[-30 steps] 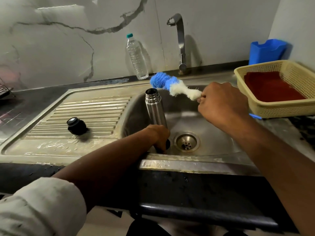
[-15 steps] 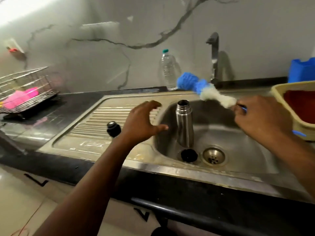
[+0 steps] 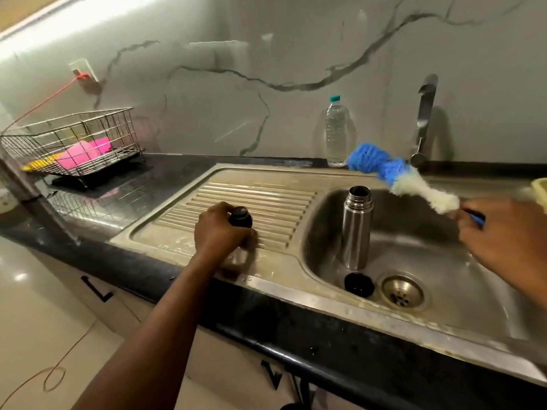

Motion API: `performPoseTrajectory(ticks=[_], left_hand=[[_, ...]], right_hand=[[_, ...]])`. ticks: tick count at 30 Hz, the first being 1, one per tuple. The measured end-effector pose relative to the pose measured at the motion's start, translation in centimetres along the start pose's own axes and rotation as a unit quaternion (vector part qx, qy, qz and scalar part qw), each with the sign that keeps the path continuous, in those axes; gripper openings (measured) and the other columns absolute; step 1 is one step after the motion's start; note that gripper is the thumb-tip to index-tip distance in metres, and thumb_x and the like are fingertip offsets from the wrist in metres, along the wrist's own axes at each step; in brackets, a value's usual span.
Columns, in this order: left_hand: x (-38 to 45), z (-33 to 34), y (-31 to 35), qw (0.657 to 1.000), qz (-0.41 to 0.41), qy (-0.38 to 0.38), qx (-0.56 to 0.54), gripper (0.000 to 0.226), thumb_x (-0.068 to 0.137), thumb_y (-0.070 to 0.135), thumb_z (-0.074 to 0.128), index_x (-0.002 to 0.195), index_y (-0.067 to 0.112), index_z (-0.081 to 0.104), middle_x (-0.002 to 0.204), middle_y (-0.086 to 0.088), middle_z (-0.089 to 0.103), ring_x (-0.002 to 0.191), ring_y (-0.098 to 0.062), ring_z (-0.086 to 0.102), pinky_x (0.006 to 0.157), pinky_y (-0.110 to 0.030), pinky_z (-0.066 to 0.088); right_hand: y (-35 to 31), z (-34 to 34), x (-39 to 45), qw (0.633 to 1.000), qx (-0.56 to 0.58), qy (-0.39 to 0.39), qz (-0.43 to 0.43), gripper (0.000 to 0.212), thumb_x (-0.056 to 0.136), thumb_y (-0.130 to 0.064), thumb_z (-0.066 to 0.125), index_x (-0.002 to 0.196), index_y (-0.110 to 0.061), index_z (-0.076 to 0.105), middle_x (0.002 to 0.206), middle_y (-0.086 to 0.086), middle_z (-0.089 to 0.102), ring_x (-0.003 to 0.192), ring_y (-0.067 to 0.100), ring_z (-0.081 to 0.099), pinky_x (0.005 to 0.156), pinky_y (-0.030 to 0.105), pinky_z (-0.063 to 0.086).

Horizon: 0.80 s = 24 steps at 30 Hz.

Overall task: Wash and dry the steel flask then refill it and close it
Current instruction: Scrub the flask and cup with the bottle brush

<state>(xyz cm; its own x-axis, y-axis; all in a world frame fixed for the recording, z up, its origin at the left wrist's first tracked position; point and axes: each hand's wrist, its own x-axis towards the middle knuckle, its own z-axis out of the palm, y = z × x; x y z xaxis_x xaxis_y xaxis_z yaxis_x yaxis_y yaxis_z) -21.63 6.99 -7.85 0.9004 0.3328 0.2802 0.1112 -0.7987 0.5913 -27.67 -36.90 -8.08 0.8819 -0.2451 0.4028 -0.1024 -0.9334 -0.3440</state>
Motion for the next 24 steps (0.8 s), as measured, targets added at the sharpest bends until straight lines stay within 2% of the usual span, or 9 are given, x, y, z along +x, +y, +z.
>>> performPoseTrajectory(ticks=[2, 4, 7, 9, 12, 14, 18, 21, 24], left_hand=[[-0.2, 0.3, 1.6, 0.998, 0.029, 0.023, -0.045, 0.057, 0.064, 0.031, 0.097, 0.114, 0.024, 0.072, 0.108, 0.006, 0.075, 0.095, -0.013, 0.069, 0.08, -0.028, 0.049], [-0.1, 1.0, 4.4, 0.988, 0.061, 0.002, -0.14, 0.057, 0.059, 0.029, 0.102, 0.108, 0.024, 0.073, 0.099, 0.011, 0.075, 0.086, -0.008, 0.073, 0.076, -0.024, 0.054], [-0.2, 2.8, 9.7, 0.945, 0.099, -0.095, -0.298, 0.054, 0.058, 0.02, 0.104, 0.103, 0.018, 0.075, 0.092, 0.004, 0.079, 0.083, -0.007, 0.077, 0.074, -0.018, 0.06], [-0.3, 4.3, 12.9, 0.896, 0.106, -0.171, -0.396, 0.046, 0.064, 0.014, 0.099, 0.104, 0.018, 0.076, 0.095, 0.001, 0.081, 0.089, -0.012, 0.078, 0.075, -0.023, 0.061], [-0.2, 6.5, 16.8, 0.805, 0.099, -0.262, -0.524, 0.049, 0.068, 0.015, 0.09, 0.114, 0.01, 0.075, 0.106, -0.007, 0.08, 0.097, -0.018, 0.075, 0.077, -0.028, 0.061], [-0.2, 7.7, 18.7, 0.761, 0.092, -0.284, -0.576, 0.052, 0.069, 0.013, 0.088, 0.118, 0.005, 0.073, 0.11, -0.012, 0.078, 0.099, -0.022, 0.074, 0.081, -0.031, 0.062], [-0.1, 9.6, 19.9, 0.67, 0.043, -0.314, -0.671, 0.055, 0.075, 0.004, 0.081, 0.128, -0.001, 0.064, 0.124, -0.021, 0.073, 0.106, -0.031, 0.075, 0.086, -0.038, 0.064], [0.0, 10.0, 19.6, 0.593, 0.006, -0.342, -0.729, 0.06, 0.083, 0.004, 0.074, 0.14, 0.003, 0.055, 0.132, -0.024, 0.069, 0.107, -0.034, 0.075, 0.086, -0.042, 0.065], [-0.3, 9.8, 19.5, 0.542, -0.017, -0.387, -0.746, 0.055, 0.093, 0.023, 0.064, 0.145, 0.005, 0.053, 0.135, -0.023, 0.068, 0.112, -0.033, 0.074, 0.09, -0.041, 0.064]], right_hand=[[-1.7, -1.0, -0.4, 0.999, 0.035, -0.001, -0.005, 0.021, 0.092, -0.043, 0.055, 0.091, -0.027, 0.069, 0.066, -0.004, 0.06, 0.058, 0.019, 0.057, 0.06, 0.04, 0.055], [-2.7, -1.5, -0.7, 0.997, 0.078, 0.006, -0.019, 0.015, 0.097, -0.032, 0.063, 0.104, -0.022, 0.071, 0.073, -0.003, 0.062, 0.063, 0.015, 0.056, 0.062, 0.034, 0.046], [-3.4, -2.3, -1.0, 0.989, 0.14, 0.028, -0.023, 0.045, 0.099, -0.026, 0.065, 0.143, -0.029, 0.056, 0.089, 0.0, 0.064, 0.073, 0.017, 0.061, 0.067, 0.036, 0.052], [-3.2, -3.0, -0.9, 0.982, 0.179, 0.045, -0.031, 0.057, 0.098, -0.022, 0.064, 0.148, -0.044, 0.046, 0.084, -0.004, 0.064, 0.07, 0.015, 0.065, 0.062, 0.038, 0.057], [-2.5, -3.3, -0.4, 0.964, 0.259, 0.057, -0.024, 0.064, 0.096, -0.009, 0.066, 0.143, -0.05, 0.053, 0.101, -0.009, 0.071, 0.083, 0.007, 0.068, 0.069, 0.026, 0.054], [-2.3, -3.1, -0.1, 0.952, 0.301, 0.044, -0.022, 0.067, 0.096, -0.005, 0.065, 0.142, -0.052, 0.053, 0.11, -0.012, 0.071, 0.091, 0.004, 0.069, 0.074, 0.021, 0.053], [-2.7, -3.0, -0.4, 0.949, 0.307, 0.009, -0.078, 0.063, 0.098, -0.011, 0.065, 0.143, -0.051, 0.051, 0.13, -0.035, 0.055, 0.115, -0.022, 0.052, 0.084, -0.002, 0.041], [-2.1, -2.0, 0.0, 0.943, 0.323, 0.009, -0.084, 0.061, 0.097, -0.008, 0.066, 0.143, -0.047, 0.055, 0.132, -0.03, 0.061, 0.119, -0.015, 0.055, 0.087, -0.002, 0.04], [-2.2, -1.2, -0.1, 0.941, 0.33, 0.036, -0.069, 0.062, 0.097, -0.004, 0.065, 0.142, -0.046, 0.056, 0.132, -0.029, 0.064, 0.121, -0.009, 0.058, 0.089, 0.001, 0.042]])
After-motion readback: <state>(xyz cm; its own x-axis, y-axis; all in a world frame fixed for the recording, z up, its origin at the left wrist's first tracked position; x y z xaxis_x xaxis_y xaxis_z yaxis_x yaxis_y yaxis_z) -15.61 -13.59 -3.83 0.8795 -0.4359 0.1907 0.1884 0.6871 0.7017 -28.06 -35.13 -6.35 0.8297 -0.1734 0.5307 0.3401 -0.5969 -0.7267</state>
